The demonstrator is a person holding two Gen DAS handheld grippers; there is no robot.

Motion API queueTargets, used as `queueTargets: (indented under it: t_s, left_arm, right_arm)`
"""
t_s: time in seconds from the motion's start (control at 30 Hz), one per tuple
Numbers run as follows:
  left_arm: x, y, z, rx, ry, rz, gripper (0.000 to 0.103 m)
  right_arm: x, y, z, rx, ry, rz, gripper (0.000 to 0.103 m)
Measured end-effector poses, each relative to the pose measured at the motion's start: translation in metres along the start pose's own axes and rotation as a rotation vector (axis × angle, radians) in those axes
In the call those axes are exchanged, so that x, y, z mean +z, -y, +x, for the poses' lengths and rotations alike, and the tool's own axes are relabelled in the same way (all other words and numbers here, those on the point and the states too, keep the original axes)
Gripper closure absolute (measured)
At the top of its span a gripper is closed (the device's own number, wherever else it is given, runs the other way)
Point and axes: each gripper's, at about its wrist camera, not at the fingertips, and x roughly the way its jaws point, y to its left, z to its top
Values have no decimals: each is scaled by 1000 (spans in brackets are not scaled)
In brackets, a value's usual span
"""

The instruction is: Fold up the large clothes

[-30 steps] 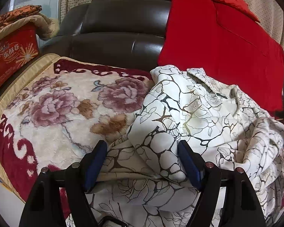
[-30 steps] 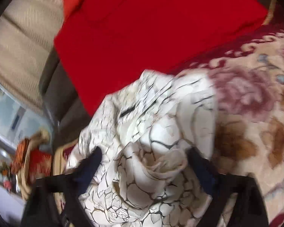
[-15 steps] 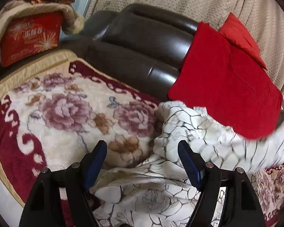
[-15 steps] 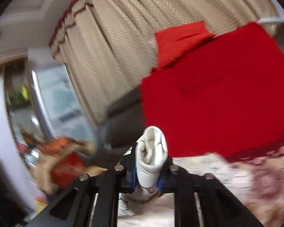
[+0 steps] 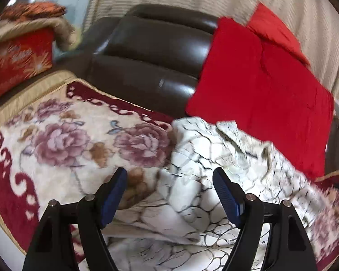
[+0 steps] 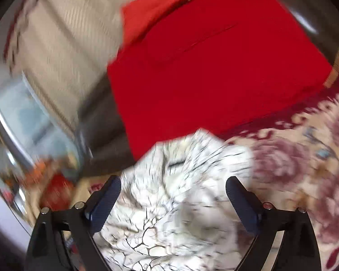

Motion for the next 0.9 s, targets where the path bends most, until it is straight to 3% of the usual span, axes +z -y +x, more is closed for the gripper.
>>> queueTargets:
  t_s: [0.03,0.13,0.2,0.27,0.4,0.5,0.63,0.73,0.83,0.9]
  left_arm:
    - [-2,5,6,3,-22,18,23]
    - [-9,16,30,35,-130,95,23]
    - [-15,17,40,72,-181,141,23]
    - [-15,12,37,47,-187,144,23]
    - [-22,7,27,20,-228,197,23]
    - [-31,7,18,-6,-247,257,23]
    - [-36,10,12,-1,-230,314,23]
    - [-34,6,5,-8,-201,301,23]
    - [-26,-5,-8,-37,-140,227,23]
    - [-20,-14,-9,-32,-113,173,23]
  right_arm:
    - [0,-14,23,-26,-67,-39,36]
    - [-3,-40,83,-136,-255,-141,61]
    - [-12,-41,115,-166,-395,-158,62]
    - [-27,-32,130,-225,-507,-173,63]
    - [-57,-25,93,-193,-546,-234,63]
    - [-89,-13,68,-160,-604,-211,64]
    - [-119,-2,52,-129,-562,-230,64]
    - [-114,-3,40,-116,-519,-193,63]
    - [-97,-10,10,-32,-392,-158,62]
    - [-89,-8,-8,-43,-285,-165,60]
